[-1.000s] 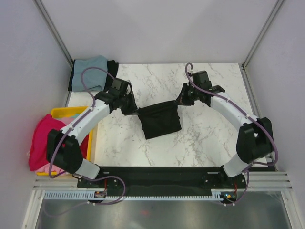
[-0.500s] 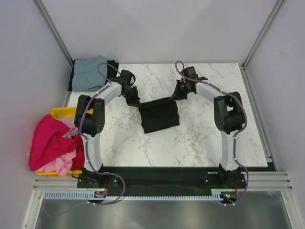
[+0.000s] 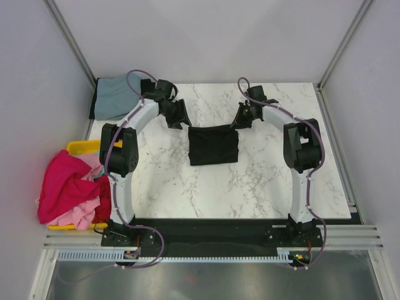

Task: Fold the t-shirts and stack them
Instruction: Fold the tshirt

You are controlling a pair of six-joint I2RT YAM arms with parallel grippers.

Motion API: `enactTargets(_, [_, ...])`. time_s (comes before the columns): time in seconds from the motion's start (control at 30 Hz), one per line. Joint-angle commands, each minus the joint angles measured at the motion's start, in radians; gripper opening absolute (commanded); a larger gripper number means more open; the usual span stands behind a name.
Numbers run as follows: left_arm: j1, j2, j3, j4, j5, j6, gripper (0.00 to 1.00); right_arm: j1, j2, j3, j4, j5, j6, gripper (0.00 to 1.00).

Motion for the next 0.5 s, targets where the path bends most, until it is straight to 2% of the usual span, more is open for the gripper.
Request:
enactTargets(0.0, [0.002, -0.062, 0.033, -0.033, -0.013, 0.046, 0.56, -0.006, -0.124, -0.014, 0.013, 0.01, -0.022, 0.04])
enactTargets(0.07, [0.001, -0.079, 0.002, -0.033, -0.027, 0.04, 0.59, -0.007, -0.158, -0.03, 0.016, 0.001, -0.029, 0.04])
enactTargets(0.27, [-0.012, -0.172, -0.066, -0.032, -0.093, 0.034, 0.6, -0.013, -0.271, -0.104, -0.001, 0.05, -0.039, 0.0])
enactTargets(0.4, [-0.013, -0.212, -0.089, -0.03, -0.102, 0.028, 0.59, -0.018, -0.351, -0.263, 0.047, 0.148, -0.019, 0.02])
enactTargets(0.47, [-0.016, -0.226, -0.087, -0.03, -0.101, 0.023, 0.59, -0.027, -0.331, -0.34, 0.111, 0.117, -0.008, 0.02])
